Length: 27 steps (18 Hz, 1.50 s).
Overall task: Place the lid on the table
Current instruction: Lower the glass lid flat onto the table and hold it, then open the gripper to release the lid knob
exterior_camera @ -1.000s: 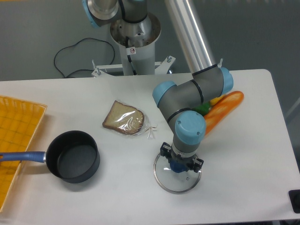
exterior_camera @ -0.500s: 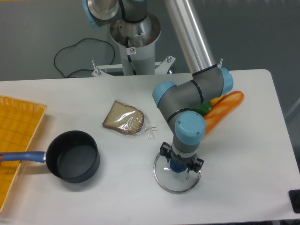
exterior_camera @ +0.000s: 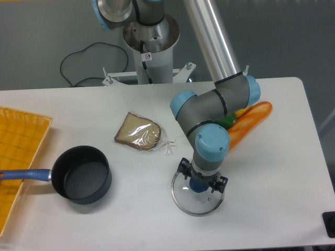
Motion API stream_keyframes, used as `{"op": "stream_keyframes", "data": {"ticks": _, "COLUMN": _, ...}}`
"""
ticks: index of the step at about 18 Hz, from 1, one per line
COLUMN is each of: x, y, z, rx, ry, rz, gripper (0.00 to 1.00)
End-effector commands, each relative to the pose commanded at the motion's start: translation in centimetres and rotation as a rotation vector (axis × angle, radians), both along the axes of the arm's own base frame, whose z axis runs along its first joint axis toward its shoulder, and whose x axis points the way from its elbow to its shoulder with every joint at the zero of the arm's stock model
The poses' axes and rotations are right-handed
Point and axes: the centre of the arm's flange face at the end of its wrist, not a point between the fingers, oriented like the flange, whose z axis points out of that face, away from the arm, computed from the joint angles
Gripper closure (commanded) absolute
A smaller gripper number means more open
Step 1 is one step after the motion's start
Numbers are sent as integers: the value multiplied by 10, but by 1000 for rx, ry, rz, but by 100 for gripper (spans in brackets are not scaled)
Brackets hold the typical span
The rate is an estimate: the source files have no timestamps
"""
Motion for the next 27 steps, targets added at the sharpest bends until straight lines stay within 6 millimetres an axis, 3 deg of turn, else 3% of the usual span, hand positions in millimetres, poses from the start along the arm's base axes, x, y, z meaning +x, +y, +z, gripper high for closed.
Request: {"op": "stream_keyframes", "data": {"ticks": 27, "x": 12, "y": -6, "z": 29, "rx": 13, "ry": 10, "rz": 67, "gripper": 0}}
